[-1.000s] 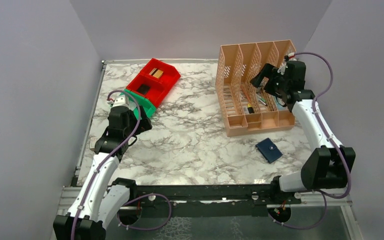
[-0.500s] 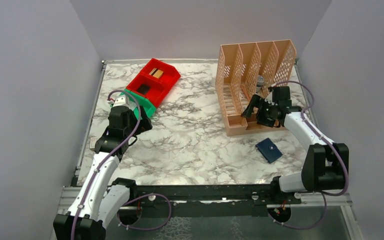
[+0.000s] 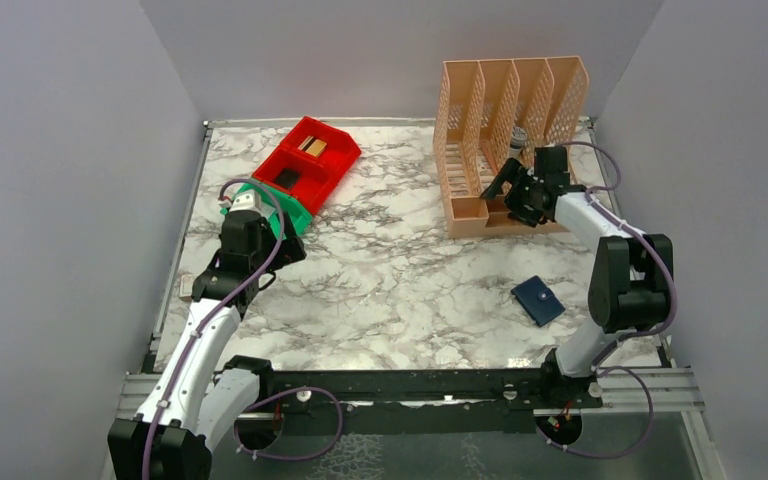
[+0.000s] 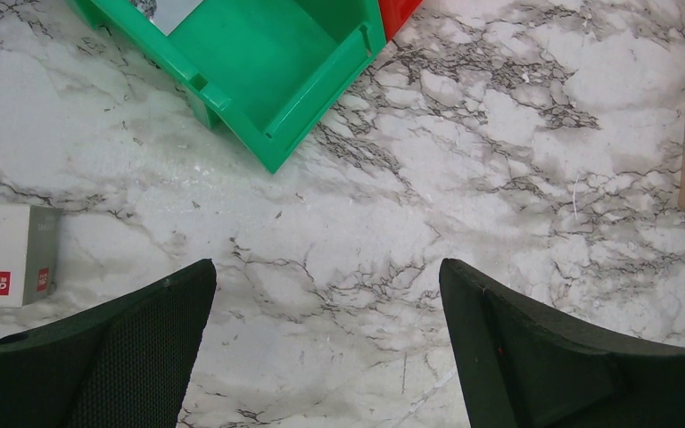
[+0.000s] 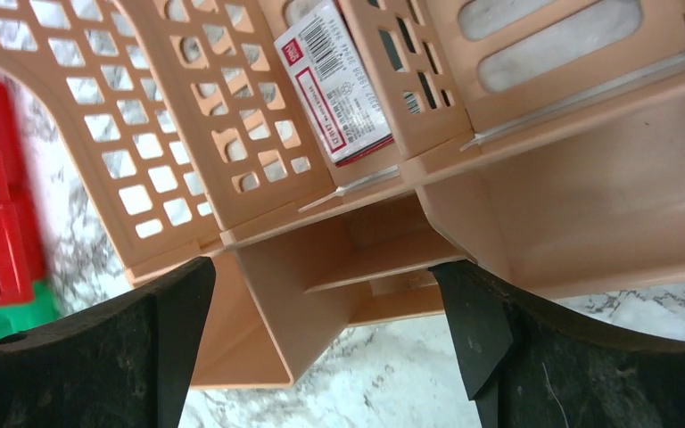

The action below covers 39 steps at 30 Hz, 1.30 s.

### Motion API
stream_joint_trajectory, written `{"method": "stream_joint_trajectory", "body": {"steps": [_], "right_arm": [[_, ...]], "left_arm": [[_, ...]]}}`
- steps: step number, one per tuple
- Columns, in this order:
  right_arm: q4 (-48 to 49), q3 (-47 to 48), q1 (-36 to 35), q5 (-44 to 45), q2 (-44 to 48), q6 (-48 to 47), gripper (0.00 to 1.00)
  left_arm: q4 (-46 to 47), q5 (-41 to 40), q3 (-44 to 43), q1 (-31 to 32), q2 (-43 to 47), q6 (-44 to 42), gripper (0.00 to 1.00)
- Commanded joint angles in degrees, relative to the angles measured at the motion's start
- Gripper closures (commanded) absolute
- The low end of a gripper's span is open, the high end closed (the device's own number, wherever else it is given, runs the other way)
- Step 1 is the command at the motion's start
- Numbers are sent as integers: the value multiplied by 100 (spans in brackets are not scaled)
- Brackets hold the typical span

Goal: Take the credit cards out of the card holder

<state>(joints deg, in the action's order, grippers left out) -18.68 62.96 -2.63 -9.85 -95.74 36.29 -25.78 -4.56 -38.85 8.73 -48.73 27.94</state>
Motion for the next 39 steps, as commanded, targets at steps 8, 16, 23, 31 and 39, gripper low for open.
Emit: {"method": "stream_joint_trajectory", "body": {"steps": [8, 16, 23, 31, 39], "right_arm": [[770, -101, -18, 15, 573, 96, 1], [450, -166, -375, -1545, 999, -436, 2], [362, -719, -824, -1617, 1099, -290, 2], [319, -404, -866, -1620, 734, -500, 2], [662, 35, -870, -1696, 26, -310, 2]], "left_arm": [[18, 61, -39, -29, -160, -28, 1], [6, 111, -54, -28, -189, -39, 1], [14, 76, -35, -29, -147, -17, 1], [7, 130, -63, -25, -243, -44, 1], [8, 71, -44, -28, -212, -44, 1]]}}
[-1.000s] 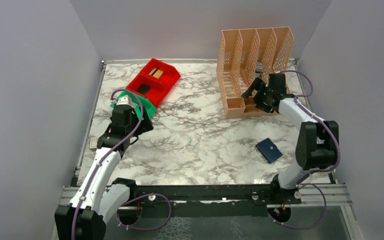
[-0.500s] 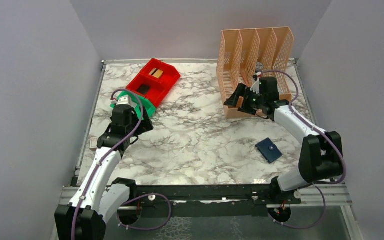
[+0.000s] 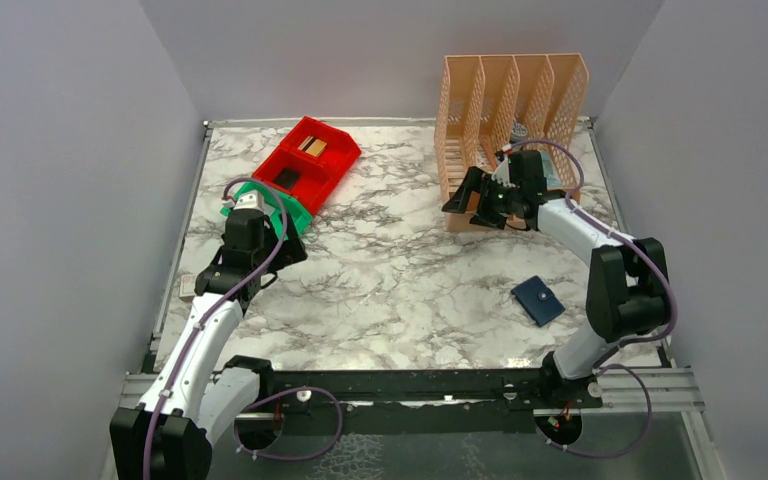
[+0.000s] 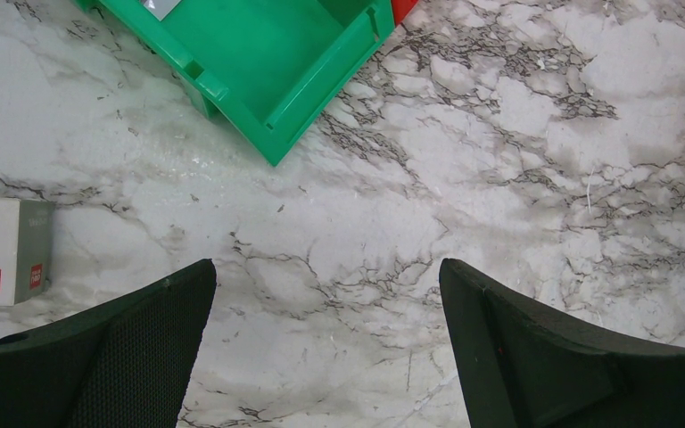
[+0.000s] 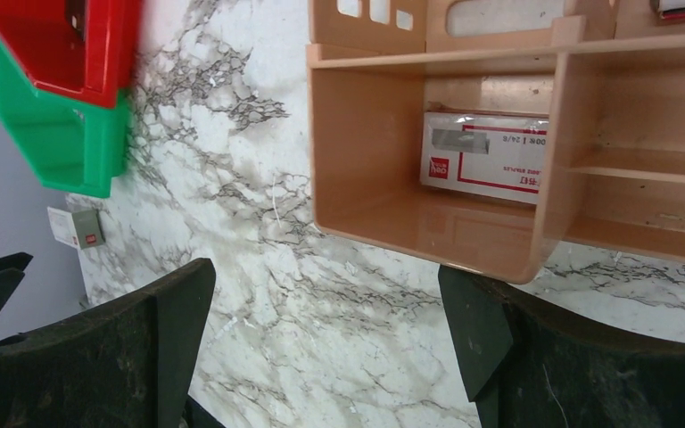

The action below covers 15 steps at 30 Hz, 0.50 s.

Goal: Take the credit cards out of the card holder

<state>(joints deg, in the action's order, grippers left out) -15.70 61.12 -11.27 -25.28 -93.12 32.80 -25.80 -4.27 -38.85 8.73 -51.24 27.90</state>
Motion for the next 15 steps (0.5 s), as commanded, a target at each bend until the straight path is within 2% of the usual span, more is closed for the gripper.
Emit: {"method": "stream_joint_trajectory", "body": {"steps": [1, 9, 15], "right_arm": [[372, 257, -7, -181, -277, 38, 2], [52, 396, -7, 118, -188, -258, 1], [-60, 287, -7, 290, 339, -423, 1]], "left_arm": [[10, 41, -58, -29, 24, -51, 1], [0, 42, -56, -38, -33, -57, 1], [0, 37, -68, -38, -109, -59, 1]]}}
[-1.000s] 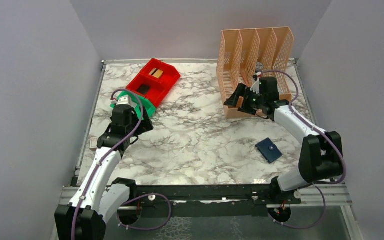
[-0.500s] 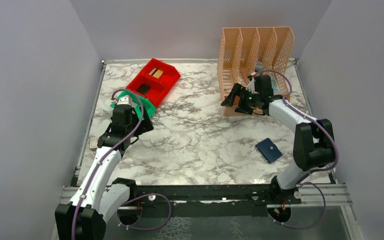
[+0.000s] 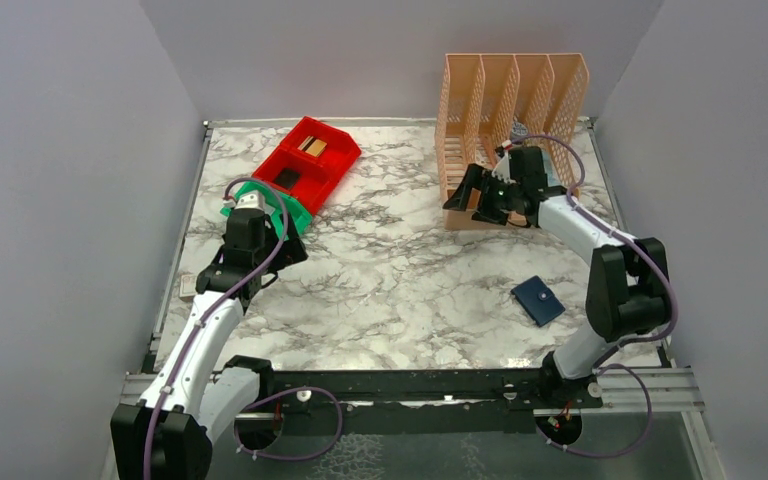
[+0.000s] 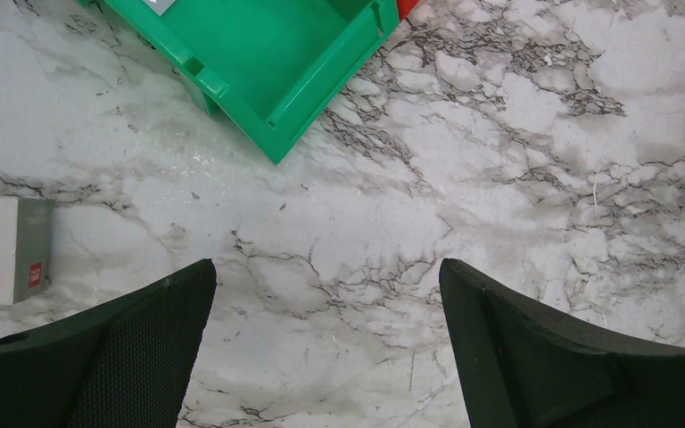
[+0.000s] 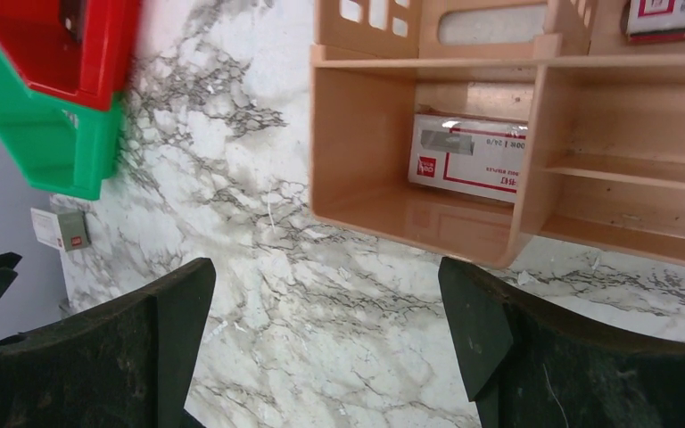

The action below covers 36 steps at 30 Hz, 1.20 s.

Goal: Take the credit cards out of the card holder

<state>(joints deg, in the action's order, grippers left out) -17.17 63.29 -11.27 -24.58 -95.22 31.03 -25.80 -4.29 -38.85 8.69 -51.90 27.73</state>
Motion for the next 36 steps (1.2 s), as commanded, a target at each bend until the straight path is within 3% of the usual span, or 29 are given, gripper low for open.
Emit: {"method": "stream_joint_trajectory", "body": {"steps": [1, 4, 10, 12, 18, 22, 29, 36], "right_arm": [[151, 10, -7, 186, 655, -281, 1], [207, -91, -7, 438, 953, -434, 1], [-449, 115, 1, 3105, 1248, -297, 1], [-536, 184, 2, 3486, 1284, -287, 1], [-552, 134, 3, 2360, 1203, -460, 1], [-589, -159, 4, 2395, 1088, -64, 1], [-266, -90, 4, 965, 308, -288, 1], [-29, 538, 3, 1220, -482, -484, 1]], "left_arm": [[-2, 43, -74, -28, -54, -39, 1], [-19, 27, -70, -34, -78, -33, 1], [-37, -9, -71, -34, -58, -33, 1], [-37, 5, -72, -34, -43, -31, 1], [-36, 12, -71, -34, 17, -24, 1], [-38, 27, -66, -34, 43, -26, 1], [-36, 59, -69, -32, 39, -17, 1], [-38, 52, -61, -34, -1, -13, 1]]}}
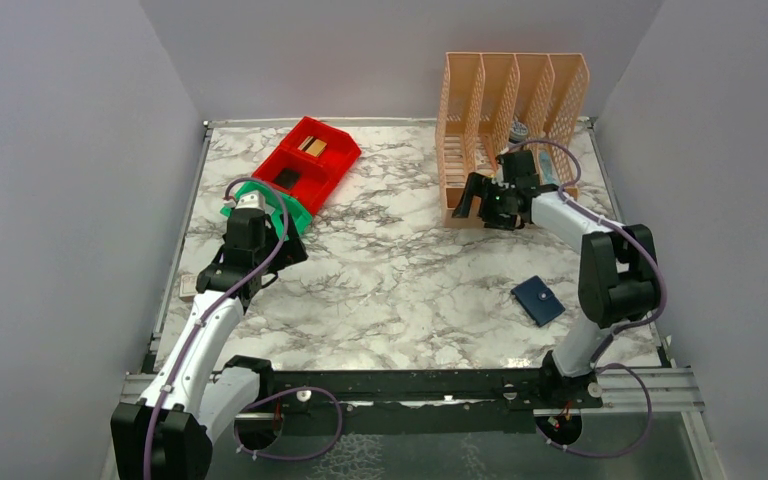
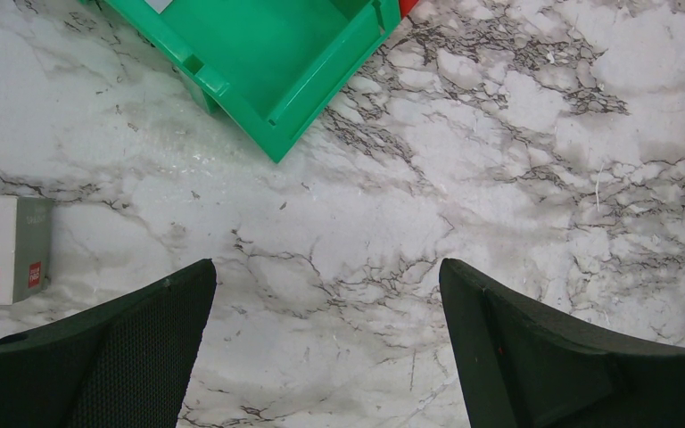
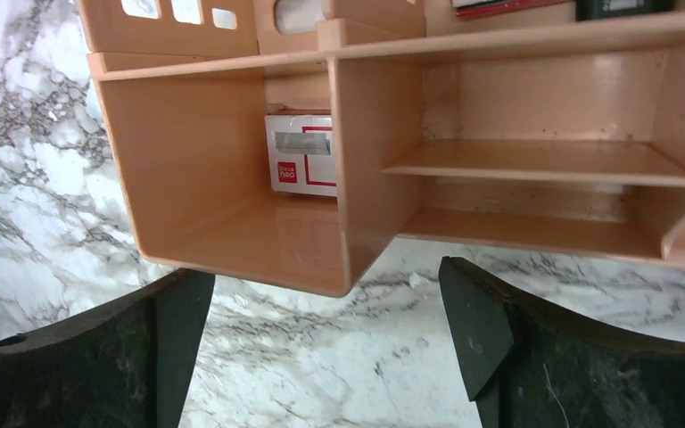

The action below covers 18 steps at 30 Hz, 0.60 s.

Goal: Take the credit cards out of the card holder

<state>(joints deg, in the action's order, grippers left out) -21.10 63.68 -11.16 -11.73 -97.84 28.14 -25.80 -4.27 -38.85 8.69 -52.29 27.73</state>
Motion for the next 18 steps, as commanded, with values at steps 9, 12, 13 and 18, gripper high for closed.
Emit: {"method": "stream_joint_trajectory", "body": {"steps": [9, 12, 13, 18], "right_arm": [[144, 483, -9, 886, -179, -584, 1], [106, 173, -9, 1461, 67, -479, 1], [140, 43, -9, 1606, 140, -449, 1], [174, -270, 215, 2130, 138, -17, 1]], "left_arm": [[-52, -5, -66, -34, 54, -6, 1], [-55, -6, -66, -34, 26, -8, 1], [-52, 15, -71, -34, -5, -7, 1], [-49, 156, -106, -29, -143, -33, 1]]}}
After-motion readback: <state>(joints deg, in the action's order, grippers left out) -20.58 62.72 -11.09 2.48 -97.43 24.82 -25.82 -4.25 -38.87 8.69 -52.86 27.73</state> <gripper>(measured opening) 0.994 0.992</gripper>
